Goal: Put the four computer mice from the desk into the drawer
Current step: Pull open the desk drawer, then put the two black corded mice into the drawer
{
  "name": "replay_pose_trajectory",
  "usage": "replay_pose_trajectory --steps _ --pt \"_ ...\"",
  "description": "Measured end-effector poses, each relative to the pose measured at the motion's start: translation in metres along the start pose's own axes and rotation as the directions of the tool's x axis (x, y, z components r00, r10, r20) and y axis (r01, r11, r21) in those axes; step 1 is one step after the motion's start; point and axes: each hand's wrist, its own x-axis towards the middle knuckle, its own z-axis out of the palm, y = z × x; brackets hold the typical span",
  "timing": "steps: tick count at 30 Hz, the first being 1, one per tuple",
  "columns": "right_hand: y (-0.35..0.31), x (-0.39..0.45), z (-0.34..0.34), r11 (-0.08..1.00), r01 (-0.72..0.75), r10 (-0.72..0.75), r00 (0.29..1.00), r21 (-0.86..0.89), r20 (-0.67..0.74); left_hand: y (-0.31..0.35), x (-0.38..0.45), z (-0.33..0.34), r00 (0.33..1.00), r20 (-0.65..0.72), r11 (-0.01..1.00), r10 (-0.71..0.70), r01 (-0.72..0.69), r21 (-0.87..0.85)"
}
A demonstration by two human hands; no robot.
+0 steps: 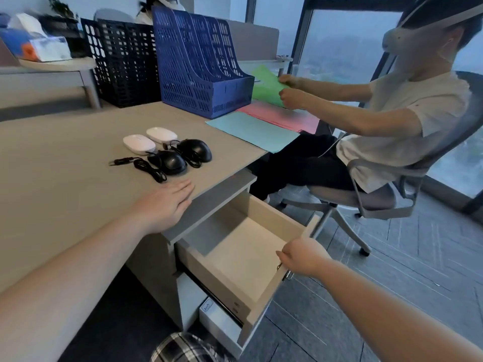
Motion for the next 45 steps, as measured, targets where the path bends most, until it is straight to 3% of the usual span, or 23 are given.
replay_pose_trajectory --steps 6,11,14,17,19,22,25,27,33,36,41,45 --pt "0.010 -0.001 0.006 0.999 -0.029 0.029 0.999 0.024 0.016 -0.003 0.002 0.002 1.000 -0.022 1.000 0.018 -0.018 -0.017" --pt "0.001 0.005 0.004 0.999 0.035 -0.035 0.999 0.006 -0.004 -0.003 0.002 0.003 0.997 -0.073 0.999 0.026 -0.028 -0.036" --pt "-0.010 0.018 -0.007 0.997 0.080 -0.079 0.996 0.016 -0.029 0.001 0.001 -0.002 0.991 -0.129 0.989 -0.030 0.011 -0.145" --pt "-0.028 0.038 -0.027 0.993 0.099 -0.092 0.989 0.058 -0.112 0.006 0.002 -0.010 0.917 -0.396 0.994 -0.035 -0.008 -0.106" --pt "-0.042 0.055 -0.046 0.983 0.122 -0.089 0.970 0.135 -0.228 0.004 0.008 -0.018 0.850 -0.515 0.993 -0.114 0.104 -0.049" --pt "-0.063 0.082 -0.075 0.943 0.223 -0.082 0.875 0.247 -0.477 -0.008 0.022 -0.029 0.852 -0.392 0.935 -0.345 0.348 -0.067" --pt "-0.088 0.110 -0.104 0.885 0.305 -0.022 0.782 0.352 -0.623 -0.024 0.035 -0.033 0.877 -0.223 0.904 -0.426 0.422 -0.066" --pt "-0.102 0.130 -0.122 0.864 0.329 -0.026 0.784 0.380 -0.620 -0.032 0.044 -0.036 0.899 -0.148 0.911 -0.412 0.412 -0.029" --pt "-0.134 0.194 -0.146 0.837 0.291 -0.047 0.882 0.463 -0.469 -0.041 0.077 -0.058 0.935 0.115 0.942 -0.337 0.335 0.037" --pt "-0.145 0.214 -0.143 0.837 0.255 -0.051 0.917 0.485 -0.395 -0.040 0.085 -0.061 0.946 0.101 0.950 -0.309 0.302 0.085" --pt "-0.151 0.222 -0.141 0.876 0.224 -0.039 0.915 0.428 -0.401 -0.035 0.086 -0.055 0.952 -0.088 0.945 -0.292 0.302 0.128" --pt "-0.146 0.214 -0.146 0.874 0.234 -0.056 0.919 0.426 -0.390 -0.035 0.081 -0.046 0.942 -0.171 0.952 -0.290 0.302 0.050"
